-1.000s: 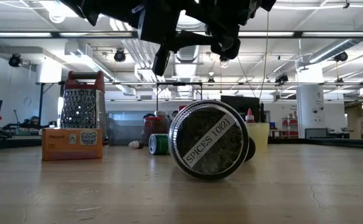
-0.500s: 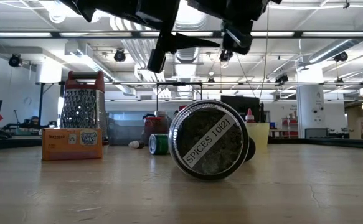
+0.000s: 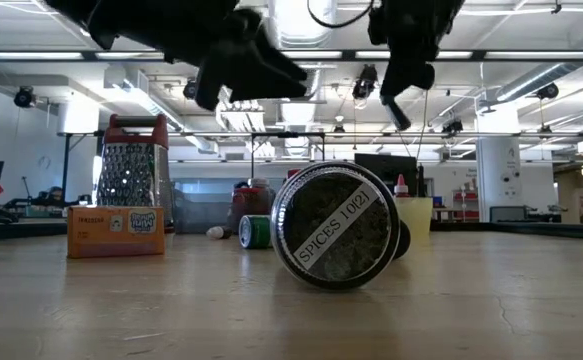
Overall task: Pick & Place Kitchen Items
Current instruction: Put the green food coloring bottle into the light yellow bin, then put the large purple food coloring bottle into the light yellow bin
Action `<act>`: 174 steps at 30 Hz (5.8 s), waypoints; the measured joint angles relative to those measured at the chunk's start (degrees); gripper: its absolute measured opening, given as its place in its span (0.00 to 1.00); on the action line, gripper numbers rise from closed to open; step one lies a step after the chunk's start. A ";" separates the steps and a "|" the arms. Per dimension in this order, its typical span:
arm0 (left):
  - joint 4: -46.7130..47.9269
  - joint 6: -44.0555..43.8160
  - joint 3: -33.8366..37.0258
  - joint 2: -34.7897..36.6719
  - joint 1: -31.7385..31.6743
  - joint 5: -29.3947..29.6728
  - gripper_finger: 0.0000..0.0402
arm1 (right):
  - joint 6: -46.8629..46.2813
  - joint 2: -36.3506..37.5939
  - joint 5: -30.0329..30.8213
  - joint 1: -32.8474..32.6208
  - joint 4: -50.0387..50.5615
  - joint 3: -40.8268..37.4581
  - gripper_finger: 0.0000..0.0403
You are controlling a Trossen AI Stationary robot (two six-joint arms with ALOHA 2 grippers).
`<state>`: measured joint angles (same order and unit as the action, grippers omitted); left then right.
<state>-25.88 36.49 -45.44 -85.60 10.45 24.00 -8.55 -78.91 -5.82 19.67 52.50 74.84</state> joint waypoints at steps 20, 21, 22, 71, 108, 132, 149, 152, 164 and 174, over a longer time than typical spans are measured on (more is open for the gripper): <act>-27.11 -46.36 21.32 13.92 -8.37 3.18 0.54 | 7.70 0.91 0.04 21.84 -38.44 -16.13 0.14; -27.12 -46.43 21.41 14.35 -8.58 4.65 0.54 | 7.67 0.91 0.04 22.36 -39.88 -16.84 0.14; -27.19 -46.44 21.41 14.65 -8.71 6.16 0.54 | 7.60 0.90 0.06 22.84 -41.19 -17.48 0.14; -2.36 -54.71 10.94 14.60 -14.90 12.51 0.54 | 5.72 -8.93 3.94 27.11 -51.45 -20.97 0.15; -0.55 -55.16 10.96 14.60 -15.75 12.49 0.54 | 7.66 -12.07 4.48 26.04 -71.83 -33.65 0.13; -0.68 -55.73 10.89 14.60 -15.75 12.49 0.54 | 6.78 -17.33 4.48 22.55 -81.52 -37.45 0.13; 0.06 -55.80 10.96 14.58 -15.75 12.49 0.54 | 7.16 -21.33 4.50 22.59 -81.84 -35.18 0.15; 0.03 -55.81 10.96 14.58 -15.75 12.49 0.54 | 7.05 -21.14 4.49 22.59 -81.53 -35.18 0.17; -0.14 -55.72 10.87 14.58 -15.75 12.49 0.54 | 6.92 -20.70 4.37 22.57 -80.15 -35.18 0.32; -0.20 -55.45 10.87 14.58 -15.75 12.49 0.54 | 8.40 -14.01 4.50 22.57 -78.58 -35.20 0.39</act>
<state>-26.09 -18.96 -34.57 -71.02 -5.30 36.49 -0.15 -92.92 -1.32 42.24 -26.07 39.64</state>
